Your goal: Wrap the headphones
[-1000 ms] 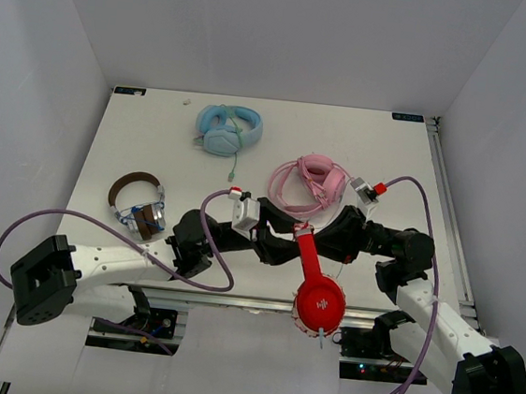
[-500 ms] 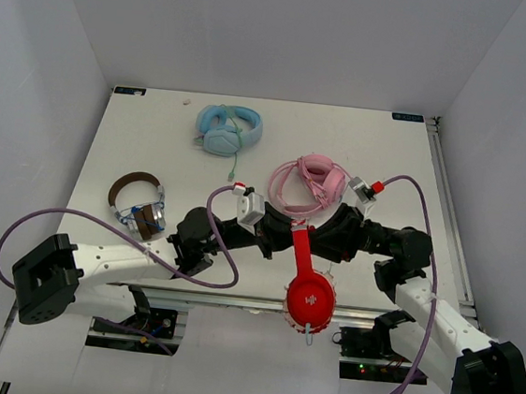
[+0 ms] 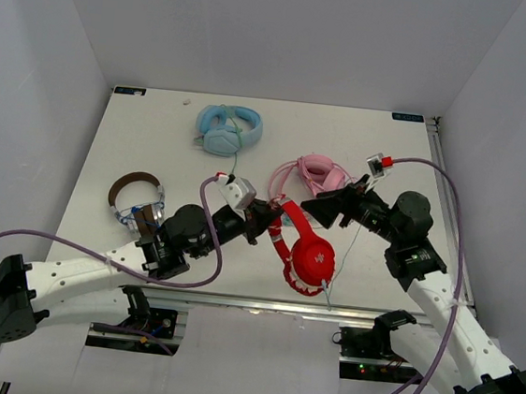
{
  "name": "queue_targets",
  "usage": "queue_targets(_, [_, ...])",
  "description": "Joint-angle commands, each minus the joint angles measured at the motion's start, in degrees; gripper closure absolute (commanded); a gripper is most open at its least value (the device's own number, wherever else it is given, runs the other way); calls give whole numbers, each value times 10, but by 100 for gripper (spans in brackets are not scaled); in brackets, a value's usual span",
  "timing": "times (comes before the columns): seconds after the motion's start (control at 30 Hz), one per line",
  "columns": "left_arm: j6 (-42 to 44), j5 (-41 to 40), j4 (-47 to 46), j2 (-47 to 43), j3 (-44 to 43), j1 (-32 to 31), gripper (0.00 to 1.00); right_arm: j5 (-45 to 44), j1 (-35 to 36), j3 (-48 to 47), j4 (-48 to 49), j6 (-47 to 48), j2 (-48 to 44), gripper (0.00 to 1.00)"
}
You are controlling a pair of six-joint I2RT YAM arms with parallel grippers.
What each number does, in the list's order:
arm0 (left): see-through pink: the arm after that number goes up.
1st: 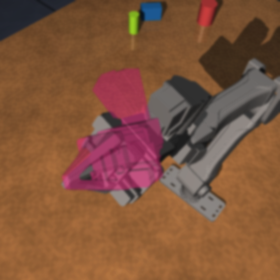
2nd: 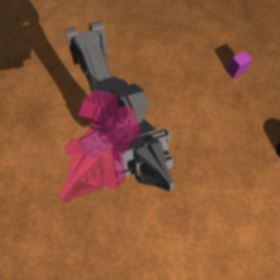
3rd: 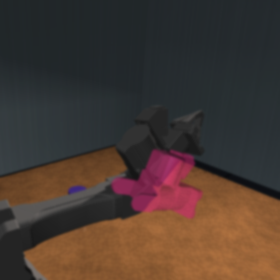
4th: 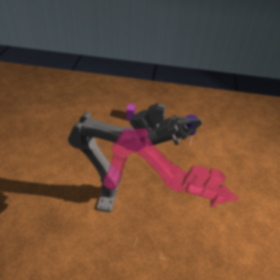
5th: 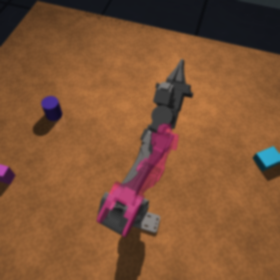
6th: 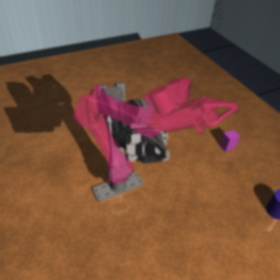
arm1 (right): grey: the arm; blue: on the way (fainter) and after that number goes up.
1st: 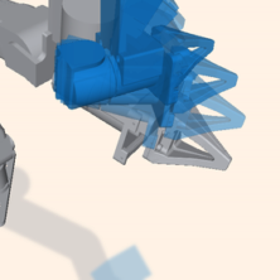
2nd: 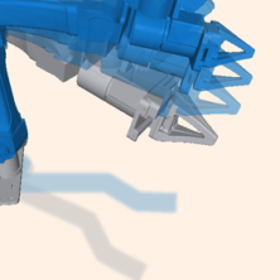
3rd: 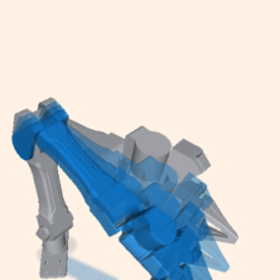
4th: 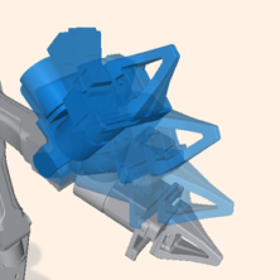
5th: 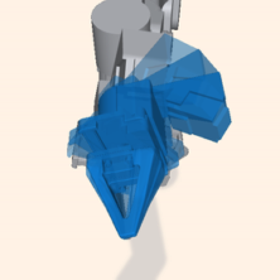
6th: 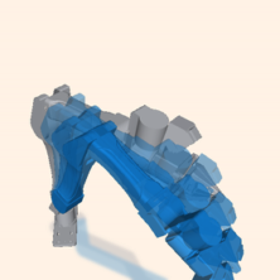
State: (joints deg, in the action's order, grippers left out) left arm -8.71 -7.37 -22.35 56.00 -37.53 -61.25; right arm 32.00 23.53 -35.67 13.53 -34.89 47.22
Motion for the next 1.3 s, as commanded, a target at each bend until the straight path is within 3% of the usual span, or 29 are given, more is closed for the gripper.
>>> queue_targets(0.0, [-11, -191, 160, -32, -57, -3, 100, -196, -2, -64, -134, 86, -10, 5])
queue_targets(0.23, [-65, -330, 362, 9, -148, 4, 100, -286, -2, -91, -197, 137, -37, 5])
queue_targets(0.33, [-97, -352, 436, 47, -190, 42, 100, -304, -2, -117, -212, 153, -32, 8])
queue_targets(0.43, [-116, -329, 480, 80, -215, 79, 100, -291, -2, -141, -211, 176, -28, 14])
queue_targets(0.6, [-138, -280, 486, 61, -213, 146, 100, -245, -2, -147, -200, 215, -48, 18])
queue_targets(0.7, [-138, -269, 520, 50, -242, 182, 100, -141, -2, -124, -163, 234, -67, 18])
queue_targets(0.8, [-133, -252, 554, 52, -285, 203, 100, -52, -1, -79, -115, 232, -86, 18])
queue_targets(1.0, [-130, -240, 598, 47, -358, 205, 100, 13, 8, -36, -37, 211, -87, 18])
queue_targets(1.27, [-126, -215, 611, 42, -400, 205, 100, -64, 103, -47, -34, 241, -17, 14])
